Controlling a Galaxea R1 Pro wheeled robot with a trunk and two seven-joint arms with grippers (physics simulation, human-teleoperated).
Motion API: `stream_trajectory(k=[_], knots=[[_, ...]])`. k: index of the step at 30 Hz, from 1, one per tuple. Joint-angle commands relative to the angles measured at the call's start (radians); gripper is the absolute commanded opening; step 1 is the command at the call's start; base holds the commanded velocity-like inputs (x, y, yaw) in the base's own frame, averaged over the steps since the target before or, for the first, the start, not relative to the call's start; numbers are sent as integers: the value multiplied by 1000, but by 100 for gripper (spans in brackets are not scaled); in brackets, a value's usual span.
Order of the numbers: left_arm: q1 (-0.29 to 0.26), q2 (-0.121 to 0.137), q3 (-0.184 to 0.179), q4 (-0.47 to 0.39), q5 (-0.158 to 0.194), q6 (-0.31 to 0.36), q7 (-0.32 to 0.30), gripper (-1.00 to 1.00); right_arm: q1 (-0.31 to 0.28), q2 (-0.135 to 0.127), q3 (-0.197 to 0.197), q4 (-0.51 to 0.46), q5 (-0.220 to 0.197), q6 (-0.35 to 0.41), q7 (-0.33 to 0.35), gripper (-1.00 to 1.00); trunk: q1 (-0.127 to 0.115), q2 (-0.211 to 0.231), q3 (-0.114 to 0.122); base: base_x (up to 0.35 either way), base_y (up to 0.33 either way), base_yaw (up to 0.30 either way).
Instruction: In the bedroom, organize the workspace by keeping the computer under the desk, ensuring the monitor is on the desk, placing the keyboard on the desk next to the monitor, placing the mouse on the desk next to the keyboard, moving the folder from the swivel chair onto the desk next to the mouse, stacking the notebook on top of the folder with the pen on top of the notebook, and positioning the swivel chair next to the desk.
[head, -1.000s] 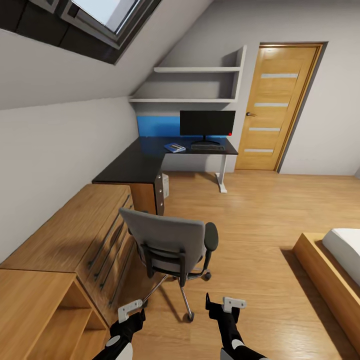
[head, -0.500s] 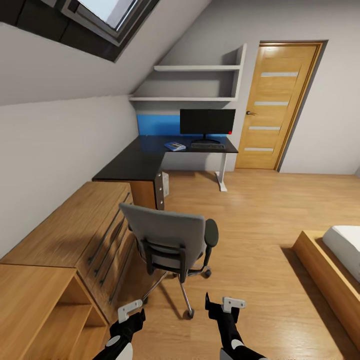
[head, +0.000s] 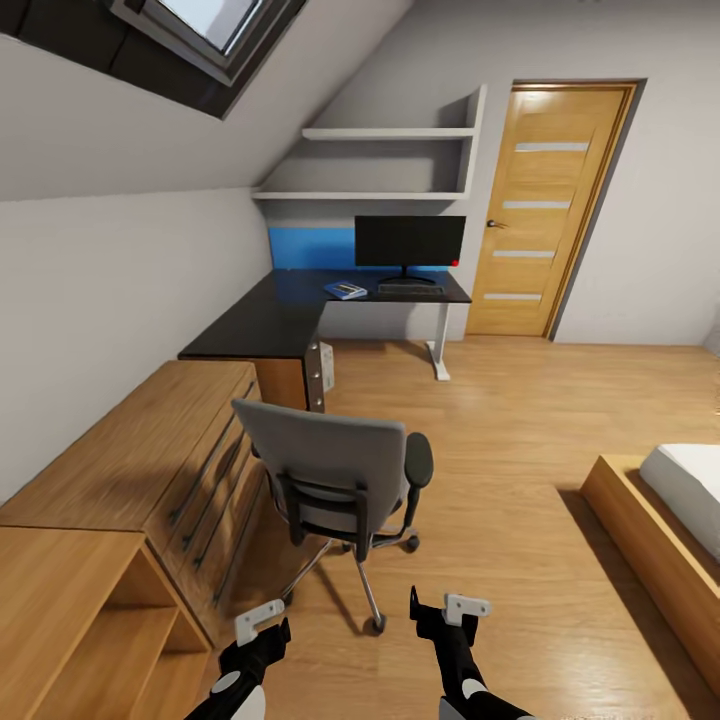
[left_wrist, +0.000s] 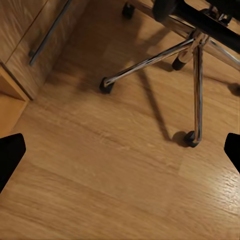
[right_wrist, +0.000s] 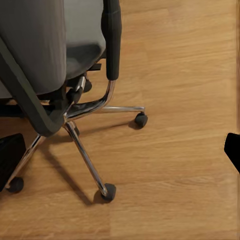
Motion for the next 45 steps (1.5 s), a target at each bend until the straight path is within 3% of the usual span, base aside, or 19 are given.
stream_trajectory(k=[1,45], knots=[[-1,1,-8,0,9,-5,7,100,-1,0,8,0,-1,-1,-9,100,4,-8,-4,0,0,-171],[-1,1,-3,14,17,-5,7,100,-1,3,10,0,-1,7,-10,100,173,-316,-140,0,0,-13]])
